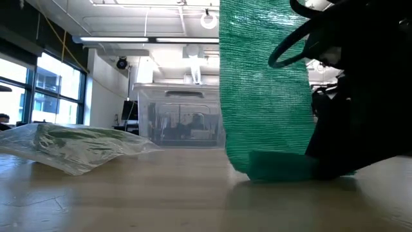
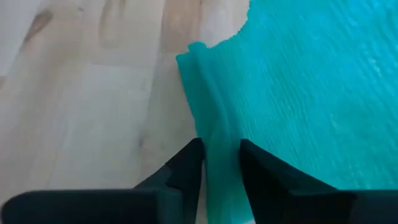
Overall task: Roll bandage
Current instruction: Roll the dark green bandage
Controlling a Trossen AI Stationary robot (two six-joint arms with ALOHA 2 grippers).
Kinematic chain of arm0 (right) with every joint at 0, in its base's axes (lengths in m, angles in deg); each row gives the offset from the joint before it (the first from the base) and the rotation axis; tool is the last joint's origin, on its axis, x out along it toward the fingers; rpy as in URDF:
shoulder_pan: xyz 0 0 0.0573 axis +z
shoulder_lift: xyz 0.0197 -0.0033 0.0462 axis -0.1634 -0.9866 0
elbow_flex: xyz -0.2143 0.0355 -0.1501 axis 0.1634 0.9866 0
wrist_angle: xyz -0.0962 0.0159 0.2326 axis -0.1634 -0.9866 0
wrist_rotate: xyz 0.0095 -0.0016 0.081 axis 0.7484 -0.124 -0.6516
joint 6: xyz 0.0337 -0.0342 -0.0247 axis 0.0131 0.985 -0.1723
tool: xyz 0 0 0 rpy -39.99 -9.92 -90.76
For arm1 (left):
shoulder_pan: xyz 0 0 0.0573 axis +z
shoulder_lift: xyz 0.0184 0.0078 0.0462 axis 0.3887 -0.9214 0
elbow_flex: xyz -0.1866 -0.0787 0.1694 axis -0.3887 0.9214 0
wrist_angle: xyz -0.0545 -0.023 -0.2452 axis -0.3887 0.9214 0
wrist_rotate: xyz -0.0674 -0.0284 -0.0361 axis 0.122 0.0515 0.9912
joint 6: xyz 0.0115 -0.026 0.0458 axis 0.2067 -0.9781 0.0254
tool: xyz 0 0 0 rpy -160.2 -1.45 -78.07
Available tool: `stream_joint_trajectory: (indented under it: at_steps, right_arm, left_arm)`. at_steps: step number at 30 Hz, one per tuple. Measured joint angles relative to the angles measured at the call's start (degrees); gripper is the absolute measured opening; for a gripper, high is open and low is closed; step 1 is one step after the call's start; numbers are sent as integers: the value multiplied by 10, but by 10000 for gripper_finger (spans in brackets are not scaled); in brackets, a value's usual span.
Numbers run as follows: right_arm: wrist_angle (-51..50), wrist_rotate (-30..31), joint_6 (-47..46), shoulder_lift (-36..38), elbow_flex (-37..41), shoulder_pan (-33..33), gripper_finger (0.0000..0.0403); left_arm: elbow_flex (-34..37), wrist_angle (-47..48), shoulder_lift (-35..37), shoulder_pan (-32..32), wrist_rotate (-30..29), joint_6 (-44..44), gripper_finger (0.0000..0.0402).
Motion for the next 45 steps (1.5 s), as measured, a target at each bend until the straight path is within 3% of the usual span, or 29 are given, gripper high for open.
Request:
stream_joint_trajectory:
  at_steps: [3,6,10,13,17,20,24,27,33,39,45]
  right_arm:
    - [2,-7,7,-1,0,0,56]
    - [3,-8,20,0,0,11,10]
    - [-11,-42,17,24,2,38,7]
    - [-9,-72,17,78,2,71,3]
    - [-15,-47,43,158,-24,128,2]
    - [-49,35,96,205,-85,176,1]
    - [-207,181,137,225,-200,206,1]
    - [-317,250,133,227,-284,203,1]
    - [-378,243,114,226,-331,162,0]
    - [-442,205,8,209,-331,143,0]
    - [-447,192,-46,198,-331,152,0]
  left_arm:
    - [0,2,0,0,-3,-1,6]
    - [0,33,0,3,-43,-14,6]
    - [0,132,0,21,-89,-73,6]
    - [0,245,0,49,-64,-171,6]
    - [36,314,0,90,-5,-285,6]
    - [82,298,0,111,34,-320,6]
    - [145,229,-4,115,83,-363,5]
    - [191,152,-13,111,123,-388,5]
    - [249,23,-62,96,161,-426,5]
    - [274,-53,-144,90,162,-483,5]
    - [278,-66,-188,90,171,-531,28]
